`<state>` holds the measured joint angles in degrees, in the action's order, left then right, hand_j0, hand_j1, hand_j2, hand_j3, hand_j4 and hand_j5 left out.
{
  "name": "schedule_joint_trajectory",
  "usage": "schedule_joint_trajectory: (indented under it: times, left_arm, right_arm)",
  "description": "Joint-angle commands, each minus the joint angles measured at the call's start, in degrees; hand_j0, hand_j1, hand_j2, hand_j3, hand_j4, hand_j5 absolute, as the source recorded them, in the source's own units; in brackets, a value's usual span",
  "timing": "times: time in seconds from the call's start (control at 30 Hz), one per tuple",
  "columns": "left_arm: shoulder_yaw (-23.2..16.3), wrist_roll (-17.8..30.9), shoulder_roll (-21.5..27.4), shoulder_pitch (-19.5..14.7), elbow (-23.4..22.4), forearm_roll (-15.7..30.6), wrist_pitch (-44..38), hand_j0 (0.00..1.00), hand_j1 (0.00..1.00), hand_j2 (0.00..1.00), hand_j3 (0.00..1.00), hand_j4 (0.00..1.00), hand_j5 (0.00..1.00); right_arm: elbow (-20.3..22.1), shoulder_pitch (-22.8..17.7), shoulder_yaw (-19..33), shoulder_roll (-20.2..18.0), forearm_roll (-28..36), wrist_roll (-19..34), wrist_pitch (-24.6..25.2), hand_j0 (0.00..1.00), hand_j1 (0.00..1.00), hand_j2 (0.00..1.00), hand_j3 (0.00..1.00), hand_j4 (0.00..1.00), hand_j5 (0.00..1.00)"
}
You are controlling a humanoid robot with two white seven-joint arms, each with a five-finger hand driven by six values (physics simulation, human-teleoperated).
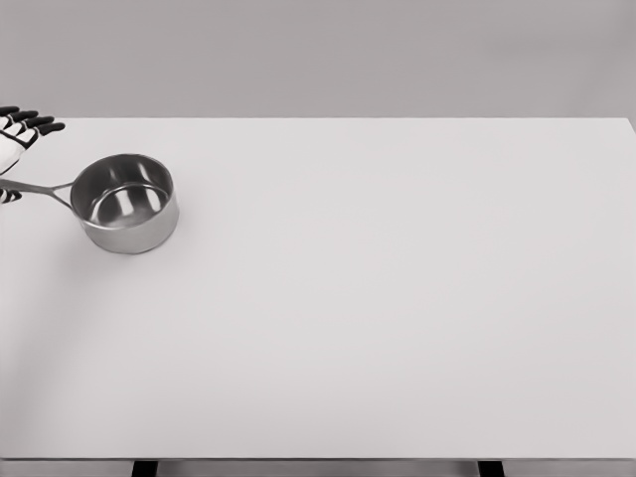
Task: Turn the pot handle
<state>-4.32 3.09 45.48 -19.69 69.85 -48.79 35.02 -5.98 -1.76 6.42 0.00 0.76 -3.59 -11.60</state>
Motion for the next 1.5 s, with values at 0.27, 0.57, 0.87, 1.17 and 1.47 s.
schedule_joint_trajectory:
  times: [0.27, 0.57, 0.87, 1.17, 1.47]
  left_arm:
    - [-0.34, -0.10, 0.13, 0.88, 0.02, 0.81, -0.02, 1.00, 1.00, 1.00, 1.00, 1.00, 1.00]
    - [-0.25, -0.19, 0.22, 1.32, 0.72, 0.89, -0.02, 1.00, 1.00, 1.00, 1.00, 1.00, 1.00]
    - [-0.25, -0.28, 0.22, 1.58, 2.04, 0.98, -0.02, 1.00, 1.00, 1.00, 1.00, 1.00, 1.00]
    - [-0.25, -0.19, 0.22, 1.58, 1.25, 0.46, -0.02, 1.00, 1.00, 1.00, 1.00, 1.00, 1.00]
    - [-0.25, -0.19, 0.22, 1.23, 0.99, -0.16, -0.02, 1.00, 1.00, 1.00, 1.00, 1.00, 1.00]
  right_arm:
    - [0.00, 0.00, 0.00, 0.00, 0.03, 0.07, 0.00, 1.00, 1.00, 1.00, 1.00, 1.00, 1.00]
    - [0.00, 0.00, 0.00, 0.00, 0.03, -0.01, 0.00, 1.00, 1.00, 1.00, 1.00, 1.00, 1.00]
    - [0.00, 0.00, 0.00, 0.00, 0.03, -0.01, 0.00, 1.00, 1.00, 1.00, 1.00, 1.00, 1.00]
    - [0.00, 0.00, 0.00, 0.00, 0.03, 0.08, 0.00, 1.00, 1.00, 1.00, 1.00, 1.00, 1.00]
    - [0.00, 0.00, 0.00, 0.00, 0.03, -0.01, 0.00, 1.00, 1.00, 1.00, 1.00, 1.00, 1.00]
